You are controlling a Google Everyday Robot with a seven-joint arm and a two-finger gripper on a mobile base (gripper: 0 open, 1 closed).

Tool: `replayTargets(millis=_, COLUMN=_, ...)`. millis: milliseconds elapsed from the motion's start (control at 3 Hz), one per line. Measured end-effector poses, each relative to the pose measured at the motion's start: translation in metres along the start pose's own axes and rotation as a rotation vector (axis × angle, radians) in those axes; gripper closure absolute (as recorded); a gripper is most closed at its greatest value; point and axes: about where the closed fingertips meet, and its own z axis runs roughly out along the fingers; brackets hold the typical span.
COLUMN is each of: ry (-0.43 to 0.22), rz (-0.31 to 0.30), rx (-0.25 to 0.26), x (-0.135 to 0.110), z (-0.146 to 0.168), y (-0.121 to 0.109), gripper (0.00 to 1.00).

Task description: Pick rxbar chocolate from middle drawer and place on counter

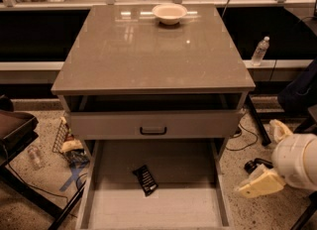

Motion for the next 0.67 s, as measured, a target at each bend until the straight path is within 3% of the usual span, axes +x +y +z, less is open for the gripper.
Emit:
replayTargets(millis=333, ry=-0.023, rz=0.009, rx=0.079, x=0.0020, z=0.0023, y=-0.0129, gripper=0.00)
replayTargets(millis=667, ry=-0.023, rz=0.009, rx=0.079, x=0.0019, z=0.0023, y=-0.0129, gripper=0.00)
